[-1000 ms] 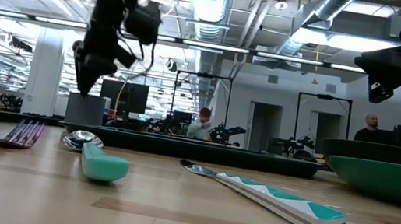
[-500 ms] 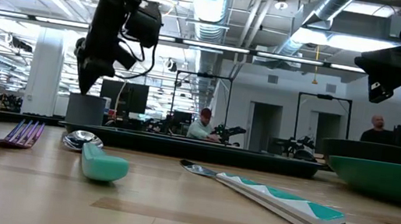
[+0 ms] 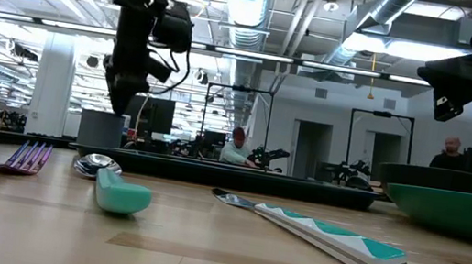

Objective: Set up tray
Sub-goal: Put the gray mug into the black tray

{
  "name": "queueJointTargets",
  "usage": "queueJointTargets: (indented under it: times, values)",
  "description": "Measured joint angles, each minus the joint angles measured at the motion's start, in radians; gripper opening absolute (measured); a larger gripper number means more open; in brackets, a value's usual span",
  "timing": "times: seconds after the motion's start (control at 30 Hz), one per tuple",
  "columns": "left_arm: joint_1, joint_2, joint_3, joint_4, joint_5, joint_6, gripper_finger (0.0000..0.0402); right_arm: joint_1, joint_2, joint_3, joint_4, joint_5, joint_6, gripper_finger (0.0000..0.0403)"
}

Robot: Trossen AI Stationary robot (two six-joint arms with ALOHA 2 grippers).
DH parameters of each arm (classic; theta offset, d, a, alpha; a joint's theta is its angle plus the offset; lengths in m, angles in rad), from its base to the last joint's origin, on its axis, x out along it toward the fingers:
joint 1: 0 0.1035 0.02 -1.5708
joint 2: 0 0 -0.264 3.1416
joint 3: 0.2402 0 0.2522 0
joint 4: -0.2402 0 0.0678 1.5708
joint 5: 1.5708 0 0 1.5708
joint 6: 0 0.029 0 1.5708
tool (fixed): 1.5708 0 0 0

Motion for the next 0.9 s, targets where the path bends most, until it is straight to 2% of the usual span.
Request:
queueJointTargets:
  times: [0.37,0.53,0.73,0.9]
  values:
    - [0.049,0.0,0.0,-0.034,0.113,0.023,0.0123,0.0,0.0,0.0,0.0,0.0,0.0,0.0064]
    - [0.056,0.0,-0.001,-0.033,0.122,0.017,0.0084,0.0,0.0,0.0,0.0,0.0,0.0,0.0064]
    - [0.056,0.0,0.0,-0.036,0.123,0.014,0.0011,0.0,0.0,0.0,0.0,0.0,0.0,0.0064]
    - [0.056,0.0,-0.001,-0.04,0.132,0.003,0.0004,0.0,0.0,0.0,0.0,0.0,0.0,0.0064]
